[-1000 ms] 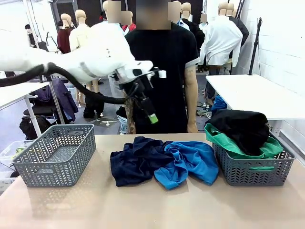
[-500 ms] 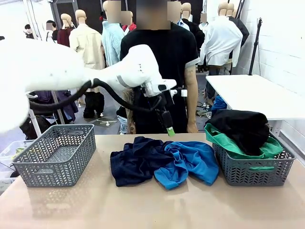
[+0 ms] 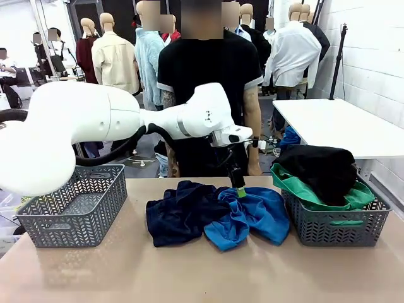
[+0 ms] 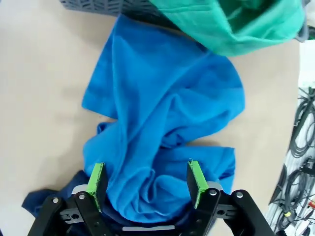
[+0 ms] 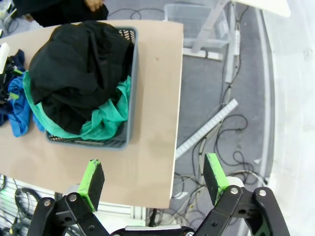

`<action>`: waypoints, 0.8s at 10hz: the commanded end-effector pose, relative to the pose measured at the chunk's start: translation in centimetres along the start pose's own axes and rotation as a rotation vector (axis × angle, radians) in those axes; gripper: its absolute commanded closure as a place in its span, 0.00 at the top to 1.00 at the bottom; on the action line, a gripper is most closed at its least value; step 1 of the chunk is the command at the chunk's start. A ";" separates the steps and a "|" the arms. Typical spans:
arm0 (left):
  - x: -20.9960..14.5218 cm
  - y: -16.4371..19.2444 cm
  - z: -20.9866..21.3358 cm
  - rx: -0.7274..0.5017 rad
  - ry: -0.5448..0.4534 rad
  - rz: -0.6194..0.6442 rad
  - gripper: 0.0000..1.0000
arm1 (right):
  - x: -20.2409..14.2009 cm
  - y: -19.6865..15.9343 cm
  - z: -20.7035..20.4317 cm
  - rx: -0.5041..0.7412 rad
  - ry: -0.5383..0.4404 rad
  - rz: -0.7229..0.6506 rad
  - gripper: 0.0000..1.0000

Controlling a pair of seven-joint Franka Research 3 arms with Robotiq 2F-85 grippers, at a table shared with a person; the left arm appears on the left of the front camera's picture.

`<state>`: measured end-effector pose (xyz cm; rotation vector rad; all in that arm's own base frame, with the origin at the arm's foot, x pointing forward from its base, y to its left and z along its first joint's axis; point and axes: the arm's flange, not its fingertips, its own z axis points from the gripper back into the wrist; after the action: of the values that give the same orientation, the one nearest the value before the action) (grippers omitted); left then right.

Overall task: Sort the tops and bottoms.
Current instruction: Lift clothes from the center of the table with your left hand.

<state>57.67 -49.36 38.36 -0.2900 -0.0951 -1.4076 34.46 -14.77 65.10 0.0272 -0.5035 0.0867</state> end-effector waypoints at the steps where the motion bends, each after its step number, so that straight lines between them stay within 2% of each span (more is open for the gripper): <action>1: 0.4 1.6 -0.6 0.067 0.029 -0.051 0.83 | 0.0 -0.1 0.0 0.010 0.007 0.005 1.00; 4: 0.1 1.9 -2.4 0.160 0.036 -0.142 0.83 | 0.0 -0.1 0.0 0.010 0.007 0.005 1.00; 6: -0.3 1.6 -3.1 0.115 0.058 -0.149 0.83 | 0.0 -0.1 0.0 0.010 0.007 0.005 1.00; 7: -0.2 1.2 -2.9 0.101 0.056 -0.161 0.80 | 0.0 -0.1 0.0 0.010 0.007 0.005 1.00; 8: -0.1 0.8 -2.6 0.084 0.058 -0.157 0.60 | 0.0 -0.1 0.0 0.010 0.007 0.005 1.00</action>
<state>58.49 -50.02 35.04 -0.1706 -0.1502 -1.5363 34.46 -14.77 65.10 0.0272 -0.5035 0.0867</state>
